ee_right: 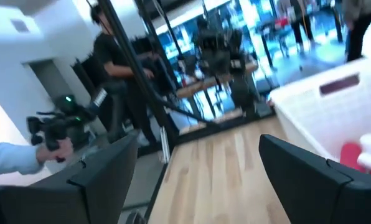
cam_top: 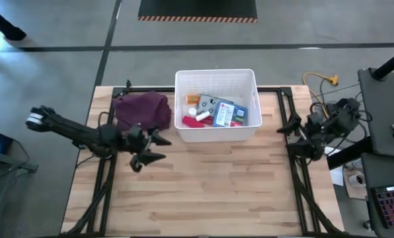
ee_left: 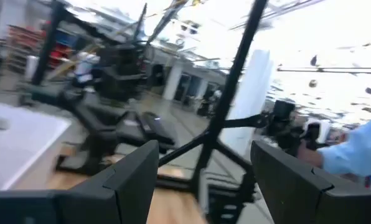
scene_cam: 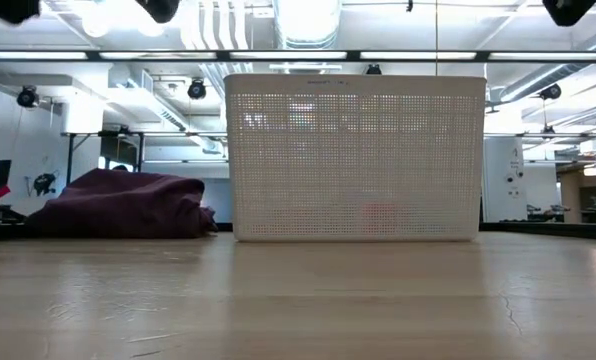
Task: Pick & place medical supplies in basket/bin
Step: Return to Home Position
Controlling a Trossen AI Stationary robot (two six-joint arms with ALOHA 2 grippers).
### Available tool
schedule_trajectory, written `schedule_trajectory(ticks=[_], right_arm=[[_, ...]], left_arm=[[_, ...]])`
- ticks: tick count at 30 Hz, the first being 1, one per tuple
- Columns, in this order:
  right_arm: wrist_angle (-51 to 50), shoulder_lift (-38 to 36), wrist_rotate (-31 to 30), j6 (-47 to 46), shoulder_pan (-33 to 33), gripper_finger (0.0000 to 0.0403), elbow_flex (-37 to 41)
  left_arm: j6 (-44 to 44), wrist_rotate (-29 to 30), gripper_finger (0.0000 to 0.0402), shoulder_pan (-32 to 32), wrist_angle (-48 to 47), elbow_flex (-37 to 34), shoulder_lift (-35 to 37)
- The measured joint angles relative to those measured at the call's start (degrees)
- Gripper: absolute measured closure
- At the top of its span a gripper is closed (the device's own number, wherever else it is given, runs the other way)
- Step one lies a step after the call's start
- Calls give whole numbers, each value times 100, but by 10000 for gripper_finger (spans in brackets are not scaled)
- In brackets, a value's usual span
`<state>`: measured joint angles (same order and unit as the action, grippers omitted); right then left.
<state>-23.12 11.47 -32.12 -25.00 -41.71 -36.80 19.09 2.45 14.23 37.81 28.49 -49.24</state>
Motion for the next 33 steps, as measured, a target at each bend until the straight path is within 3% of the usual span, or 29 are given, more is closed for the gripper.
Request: schedule_trajectory(ticks=[5,16,20,23,29,33], right_arm=[[75,-1085,-2,400,0,76,427],[959,-1138,-641,654,18,76,1250],[1858,-1148,-698,886,9,76,1881],[2611,-1146,-891,895,17,76,2471],[4495,-1143,-864,963,99,76,3545],[4390,-1146,-660,689,230,76,3630]], left_arm=[[-155,5,163,-115,-72,-938,1397],[44,124,163,-121,-1440,-2703,4878],[228,249,163,-143,-2350,-2613,4876],[627,840,163,-197,-2937,-2530,4680],[642,967,163,-276,-2498,-2729,4865],[606,949,163,-267,-2345,-2780,4882]])
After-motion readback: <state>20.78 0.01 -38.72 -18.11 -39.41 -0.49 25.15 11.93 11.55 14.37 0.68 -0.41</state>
